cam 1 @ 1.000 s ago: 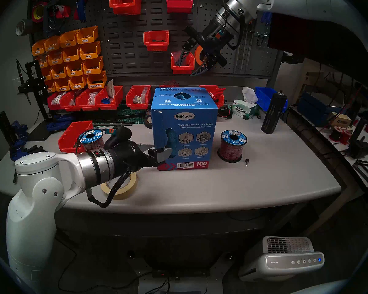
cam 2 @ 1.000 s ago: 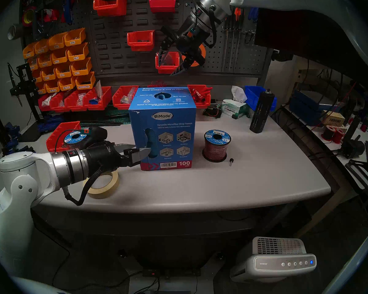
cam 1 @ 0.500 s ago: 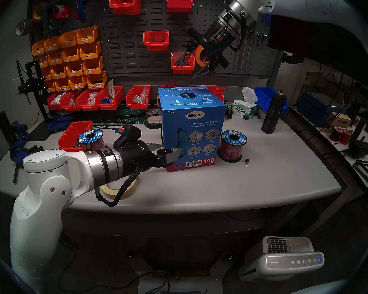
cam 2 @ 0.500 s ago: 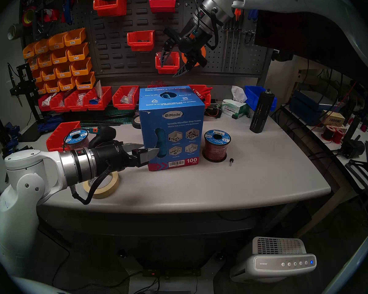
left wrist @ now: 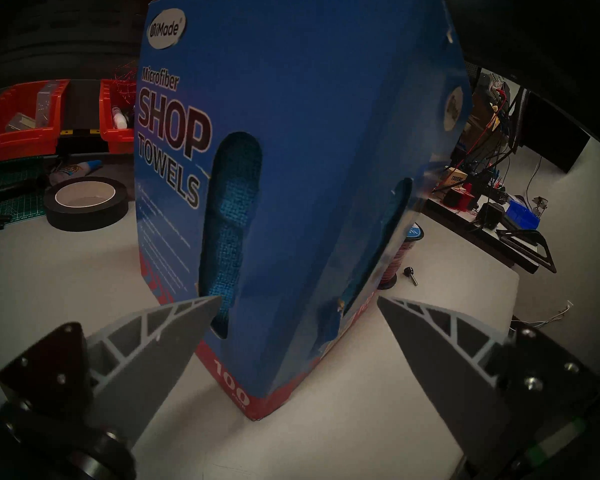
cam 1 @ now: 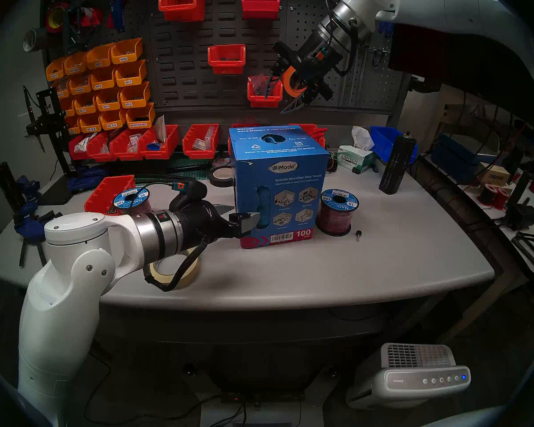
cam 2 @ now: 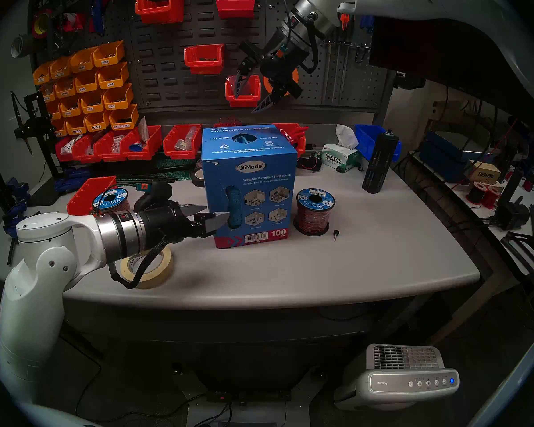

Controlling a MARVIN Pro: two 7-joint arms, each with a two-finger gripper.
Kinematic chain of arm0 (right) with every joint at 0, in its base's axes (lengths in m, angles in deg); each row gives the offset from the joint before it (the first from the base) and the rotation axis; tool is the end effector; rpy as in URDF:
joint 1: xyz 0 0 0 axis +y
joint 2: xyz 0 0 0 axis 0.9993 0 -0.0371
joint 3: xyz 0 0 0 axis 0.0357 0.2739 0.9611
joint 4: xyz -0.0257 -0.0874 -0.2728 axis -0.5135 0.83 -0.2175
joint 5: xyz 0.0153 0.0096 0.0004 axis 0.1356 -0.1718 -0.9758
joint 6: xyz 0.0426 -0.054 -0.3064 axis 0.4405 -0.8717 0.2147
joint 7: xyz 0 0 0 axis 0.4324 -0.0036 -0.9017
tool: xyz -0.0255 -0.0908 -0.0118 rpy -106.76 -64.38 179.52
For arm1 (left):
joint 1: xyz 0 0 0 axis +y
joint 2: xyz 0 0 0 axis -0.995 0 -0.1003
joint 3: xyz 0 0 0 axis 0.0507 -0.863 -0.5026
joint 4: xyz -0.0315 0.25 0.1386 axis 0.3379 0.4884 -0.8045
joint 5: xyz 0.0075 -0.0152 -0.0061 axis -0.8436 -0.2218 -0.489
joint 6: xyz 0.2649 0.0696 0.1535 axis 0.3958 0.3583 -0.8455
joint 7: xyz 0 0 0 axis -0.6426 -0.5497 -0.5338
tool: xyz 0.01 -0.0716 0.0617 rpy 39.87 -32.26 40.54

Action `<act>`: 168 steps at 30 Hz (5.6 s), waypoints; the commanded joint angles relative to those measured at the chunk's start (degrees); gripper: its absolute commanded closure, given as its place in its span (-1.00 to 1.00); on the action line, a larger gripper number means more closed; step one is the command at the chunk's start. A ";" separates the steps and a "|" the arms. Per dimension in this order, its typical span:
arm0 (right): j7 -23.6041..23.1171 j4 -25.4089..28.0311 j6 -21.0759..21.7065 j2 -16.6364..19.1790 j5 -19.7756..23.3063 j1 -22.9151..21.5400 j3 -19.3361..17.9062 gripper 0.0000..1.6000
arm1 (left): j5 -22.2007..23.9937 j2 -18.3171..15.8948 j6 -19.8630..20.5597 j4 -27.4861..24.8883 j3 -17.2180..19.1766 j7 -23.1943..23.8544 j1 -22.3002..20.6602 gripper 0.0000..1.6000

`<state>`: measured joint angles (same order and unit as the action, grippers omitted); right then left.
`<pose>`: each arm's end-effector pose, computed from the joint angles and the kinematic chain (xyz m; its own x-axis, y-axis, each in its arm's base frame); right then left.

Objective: Take out a shop towel

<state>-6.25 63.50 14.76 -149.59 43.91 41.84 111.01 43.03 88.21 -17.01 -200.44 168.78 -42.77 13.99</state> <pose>0.5290 0.0838 0.1613 -0.9521 0.2751 -0.1339 0.1381 0.7770 0.6141 0.3131 -0.0024 -0.1270 0.3915 -0.0011 0.9202 -0.5843 -0.7729 0.2477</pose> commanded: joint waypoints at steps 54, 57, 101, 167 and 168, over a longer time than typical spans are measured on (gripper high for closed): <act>-2.65 -0.99 0.14 -0.63 3.98 -2.89 0.20 -0.61 | -11.99 0.89 -3.61 5.19 -9.75 -8.50 -15.22 -1.00; -2.76 -0.95 0.14 -0.70 4.16 -2.88 0.25 -0.62 | -12.67 0.92 -3.69 5.20 -10.31 -9.00 -15.83 -1.00; -3.18 0.19 0.14 -3.08 6.76 -3.47 0.91 -0.76 | -18.18 -2.11 -2.94 4.72 -9.35 -12.74 -17.02 -1.00; -2.91 1.55 0.14 -3.53 9.47 -3.57 1.47 -0.84 | -11.48 -9.55 -1.39 -6.33 0.68 -1.55 -7.77 -1.00; -2.89 1.54 0.14 -3.52 9.50 -3.60 1.49 -0.85 | -11.41 -9.63 -1.48 -6.33 1.09 -1.42 -7.97 -1.00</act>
<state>-6.34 66.14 14.76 -153.40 52.85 40.62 112.70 31.35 78.87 -17.18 -204.97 166.98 -44.77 7.83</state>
